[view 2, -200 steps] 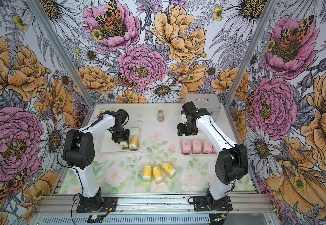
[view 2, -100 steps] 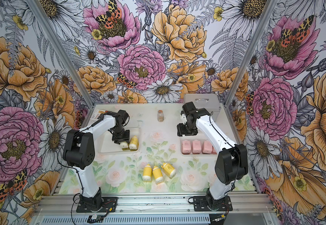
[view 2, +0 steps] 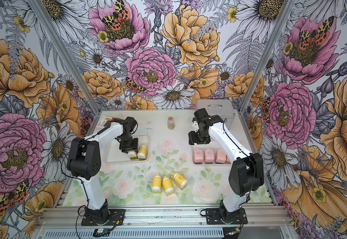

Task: Place the pencil sharpeners by color into the storage box
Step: Place the pencil sharpener in the storage box.

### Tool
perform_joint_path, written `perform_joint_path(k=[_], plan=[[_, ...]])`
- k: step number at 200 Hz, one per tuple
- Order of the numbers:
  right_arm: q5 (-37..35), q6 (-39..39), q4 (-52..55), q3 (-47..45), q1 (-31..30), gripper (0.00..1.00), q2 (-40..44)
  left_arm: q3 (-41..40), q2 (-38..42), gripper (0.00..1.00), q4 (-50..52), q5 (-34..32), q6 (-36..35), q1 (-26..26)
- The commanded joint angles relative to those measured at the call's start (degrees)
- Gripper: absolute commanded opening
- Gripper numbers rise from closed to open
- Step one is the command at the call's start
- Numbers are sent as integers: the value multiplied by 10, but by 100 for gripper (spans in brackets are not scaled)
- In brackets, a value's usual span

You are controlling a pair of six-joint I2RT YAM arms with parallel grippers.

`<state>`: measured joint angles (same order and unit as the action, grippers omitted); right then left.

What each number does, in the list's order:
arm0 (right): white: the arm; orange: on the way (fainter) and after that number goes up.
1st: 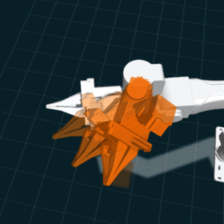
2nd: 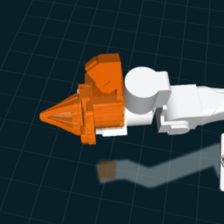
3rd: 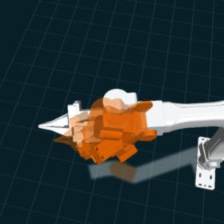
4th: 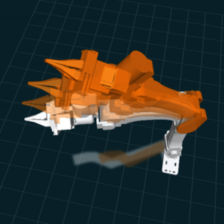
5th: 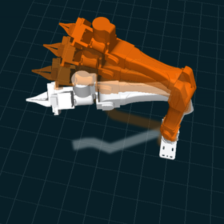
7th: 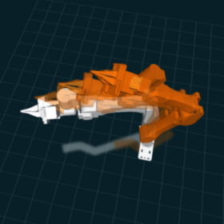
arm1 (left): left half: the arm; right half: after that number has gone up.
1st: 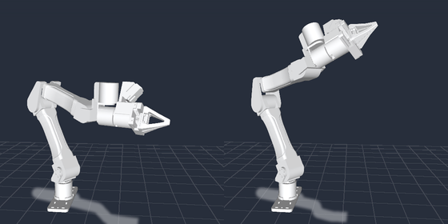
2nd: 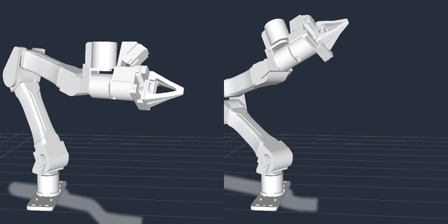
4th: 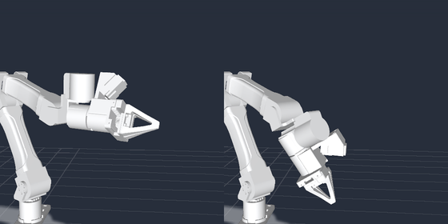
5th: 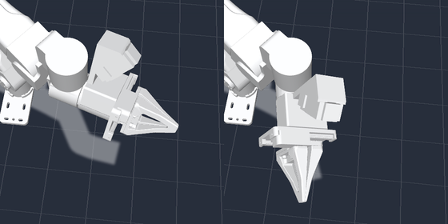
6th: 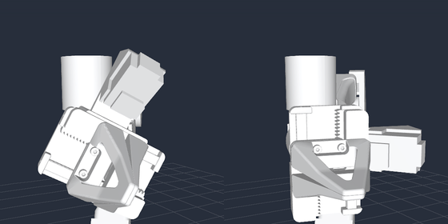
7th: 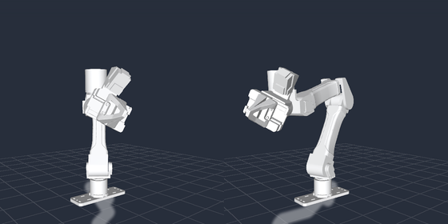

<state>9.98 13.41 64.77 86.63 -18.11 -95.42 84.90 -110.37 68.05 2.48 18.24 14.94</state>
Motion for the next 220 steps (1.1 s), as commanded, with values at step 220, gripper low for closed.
perform_joint_path(k=[220], plan=[[6,-7,-14,-5,-5,64,9,-4,-9,54,-8,-6,3,10]])
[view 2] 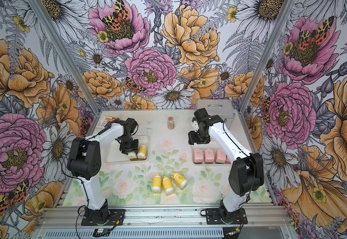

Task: Place the pencil sharpeners by color into the storage box
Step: Place the pencil sharpener in the storage box.

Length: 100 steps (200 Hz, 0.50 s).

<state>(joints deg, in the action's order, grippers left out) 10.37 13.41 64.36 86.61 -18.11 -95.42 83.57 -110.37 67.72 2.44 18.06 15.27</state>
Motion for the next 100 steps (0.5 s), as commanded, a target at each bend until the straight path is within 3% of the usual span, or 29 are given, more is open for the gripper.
perform_joint_path(k=[1,100], plan=[[2,-8,-10,-5,-5,64,9,10,-9,55,-5,-6,5,6],[2,-7,-10,-4,-5,64,8,26,8,57,-4,-5,14,8]])
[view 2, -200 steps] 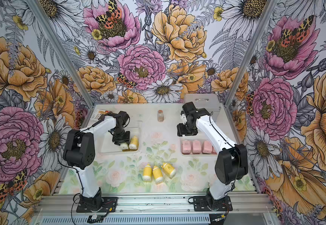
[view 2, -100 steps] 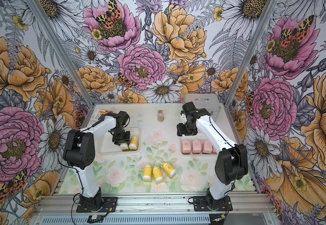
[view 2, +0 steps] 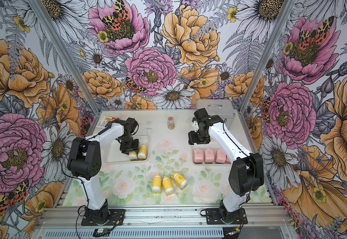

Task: Place the pencil sharpeners by color into the storage box
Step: Place the pencil sharpener in the storage box, then pick up the pencil sharpener from the center of the board.

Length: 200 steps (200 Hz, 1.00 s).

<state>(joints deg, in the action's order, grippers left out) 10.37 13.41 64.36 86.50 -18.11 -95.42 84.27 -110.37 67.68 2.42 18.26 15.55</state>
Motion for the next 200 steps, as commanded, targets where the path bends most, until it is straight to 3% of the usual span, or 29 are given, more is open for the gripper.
perform_joint_path(k=[1,103,159,200], plan=[[3,-7,-10,-3,-5,64,8,20,8,57,-3,-5,12,5],[5,-6,-10,-1,-5,64,9,34,55,57,13,-12,27,5],[4,-5,-10,0,-5,64,12,42,166,57,31,-35,58,18],[-1,-6,-10,0,-5,64,17,3,241,57,32,-55,100,69]])
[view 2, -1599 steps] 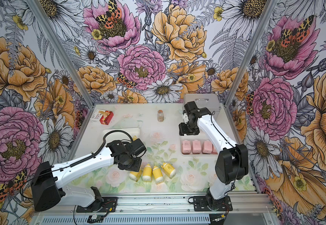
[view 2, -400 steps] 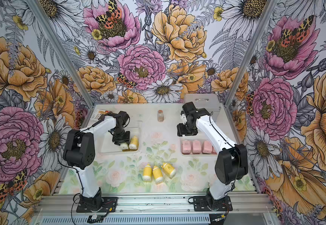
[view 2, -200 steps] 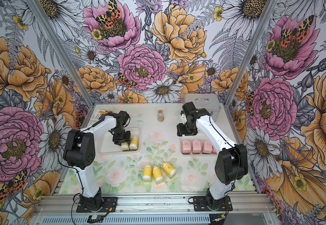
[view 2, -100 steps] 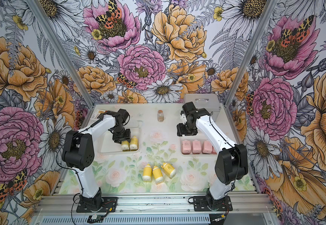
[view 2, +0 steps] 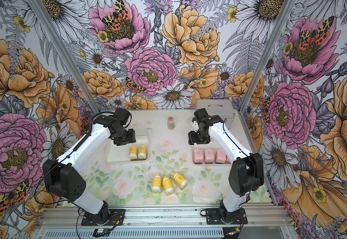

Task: Place the pencil sharpeners by color into the storage box
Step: Pick up the pencil sharpener from the center of the board.

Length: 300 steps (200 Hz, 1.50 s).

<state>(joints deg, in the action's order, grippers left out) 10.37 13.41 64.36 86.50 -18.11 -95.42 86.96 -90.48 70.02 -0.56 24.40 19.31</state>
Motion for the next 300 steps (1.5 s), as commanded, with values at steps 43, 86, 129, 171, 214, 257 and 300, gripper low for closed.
perform_joint_path(k=[43,86,129,171,214,257,300], plan=[[-1,-6,-10,-1,-5,64,17,-101,114,58,7,-69,122,145],[-2,-7,-10,-2,-5,64,20,-171,161,58,6,-105,237,274],[0,-6,-12,-5,-5,64,19,-201,171,59,3,-136,338,376],[0,-6,-13,-8,-5,64,24,-200,137,59,-13,-130,370,426],[-3,-6,-13,-9,-5,64,32,-177,65,60,-52,-118,369,458],[-2,-7,-14,-11,-5,64,33,-149,16,60,-54,-91,363,465],[1,-6,-17,-14,-5,64,34,-144,6,61,-55,-81,360,465]])
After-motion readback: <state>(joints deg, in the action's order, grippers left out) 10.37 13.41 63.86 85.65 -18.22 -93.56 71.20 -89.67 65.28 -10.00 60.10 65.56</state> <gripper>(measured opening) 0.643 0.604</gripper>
